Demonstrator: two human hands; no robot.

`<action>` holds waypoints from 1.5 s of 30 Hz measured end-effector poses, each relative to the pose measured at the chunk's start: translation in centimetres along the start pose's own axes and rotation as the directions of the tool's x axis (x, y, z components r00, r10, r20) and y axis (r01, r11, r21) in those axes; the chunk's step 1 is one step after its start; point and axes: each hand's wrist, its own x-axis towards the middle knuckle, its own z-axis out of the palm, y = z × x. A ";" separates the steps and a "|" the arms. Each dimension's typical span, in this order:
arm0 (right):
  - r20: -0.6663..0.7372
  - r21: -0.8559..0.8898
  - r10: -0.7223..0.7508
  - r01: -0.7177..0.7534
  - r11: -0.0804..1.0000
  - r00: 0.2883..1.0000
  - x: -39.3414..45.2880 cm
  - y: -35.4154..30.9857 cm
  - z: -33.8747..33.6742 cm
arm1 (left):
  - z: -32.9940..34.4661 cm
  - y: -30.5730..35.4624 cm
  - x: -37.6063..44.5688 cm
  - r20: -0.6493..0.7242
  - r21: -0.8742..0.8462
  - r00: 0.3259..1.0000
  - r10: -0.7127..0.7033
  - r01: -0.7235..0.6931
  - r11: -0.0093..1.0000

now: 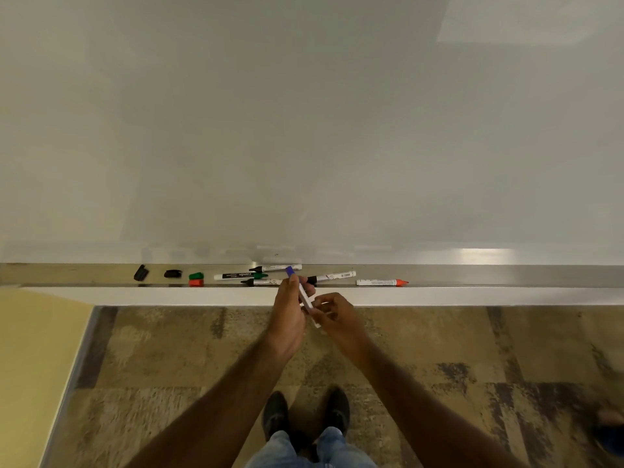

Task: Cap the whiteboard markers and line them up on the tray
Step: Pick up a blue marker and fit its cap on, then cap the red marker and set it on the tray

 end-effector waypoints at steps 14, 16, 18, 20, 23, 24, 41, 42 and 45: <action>-0.209 0.028 -0.051 0.058 0.998 0.977 4.0 -0.1 -6.4 | 0.9 1.2 3.1 -0.143 0.369 0.976 0.163 -0.101 0.924; -0.223 -0.035 -0.049 0.042 0.999 0.974 4.4 0.4 -7.8 | 1.1 1.5 3.7 -0.132 0.387 0.979 0.157 -0.095 0.917; -0.258 -0.195 -0.120 0.070 0.978 0.959 4.5 1.1 -9.3 | 1.0 1.6 4.4 -0.125 0.386 0.981 0.149 -0.090 0.918; -0.254 -0.404 -0.222 0.105 0.909 0.941 4.4 1.7 -10.7 | 0.8 1.6 5.0 -0.112 0.408 0.982 0.155 -0.097 0.908; -0.159 -0.658 -0.266 0.099 0.747 0.951 4.5 2.4 -12.4 | 0.5 1.5 5.8 -0.051 0.527 0.982 0.183 -0.129 0.840; -0.125 -0.713 -0.252 0.090 0.695 0.960 4.5 2.4 -12.7 | 0.3 1.6 6.0 -0.011 0.610 0.974 0.227 -0.173 0.773; -0.063 -0.879 -0.274 0.077 0.471 0.960 5.1 1.8 -13.5 | 0.6 0.6 6.6 0.285 0.887 0.868 0.407 -0.399 0.231; -0.065 -0.874 -0.281 0.081 0.478 0.957 5.0 1.8 -13.3 | 0.5 0.7 6.4 0.282 0.878 0.859 0.428 -0.411 0.246; -0.075 -0.840 -0.309 0.107 0.532 0.948 4.6 1.9 -12.6 | -1.3 0.9 5.6 0.264 0.856 0.828 0.495 -0.437 0.275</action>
